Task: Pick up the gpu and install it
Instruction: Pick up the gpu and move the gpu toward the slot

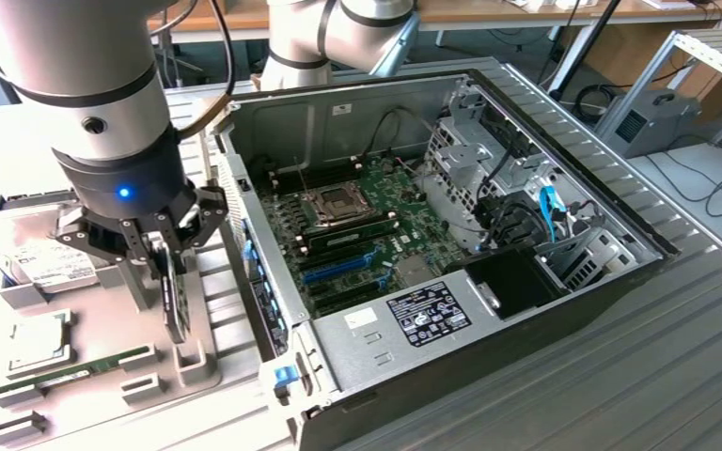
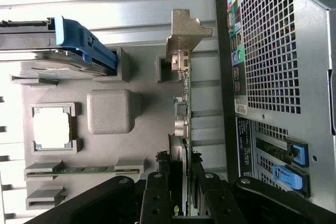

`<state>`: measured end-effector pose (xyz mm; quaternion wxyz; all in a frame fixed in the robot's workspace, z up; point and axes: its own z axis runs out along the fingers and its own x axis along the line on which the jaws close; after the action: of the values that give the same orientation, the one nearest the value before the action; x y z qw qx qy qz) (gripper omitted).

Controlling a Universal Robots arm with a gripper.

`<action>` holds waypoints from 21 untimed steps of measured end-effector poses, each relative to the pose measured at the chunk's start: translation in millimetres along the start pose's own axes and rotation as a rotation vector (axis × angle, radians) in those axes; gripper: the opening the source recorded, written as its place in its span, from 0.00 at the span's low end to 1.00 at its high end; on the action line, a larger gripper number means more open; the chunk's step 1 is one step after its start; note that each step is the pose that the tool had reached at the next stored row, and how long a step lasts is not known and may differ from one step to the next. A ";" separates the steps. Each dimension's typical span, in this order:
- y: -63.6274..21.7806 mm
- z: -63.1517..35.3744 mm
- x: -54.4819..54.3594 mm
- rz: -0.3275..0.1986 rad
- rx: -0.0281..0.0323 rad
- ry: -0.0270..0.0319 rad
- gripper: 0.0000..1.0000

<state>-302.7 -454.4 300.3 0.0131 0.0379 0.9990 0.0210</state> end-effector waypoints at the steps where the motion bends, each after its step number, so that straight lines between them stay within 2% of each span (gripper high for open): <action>1: 0.0 -0.4 0.0 0.000 -0.0001 0.0000 0.26; 21: 0.5 -10.9 -0.3 0.000 0.0001 0.0000 0.26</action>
<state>-302.7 -454.4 311.2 0.0131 0.0379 0.9990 0.0210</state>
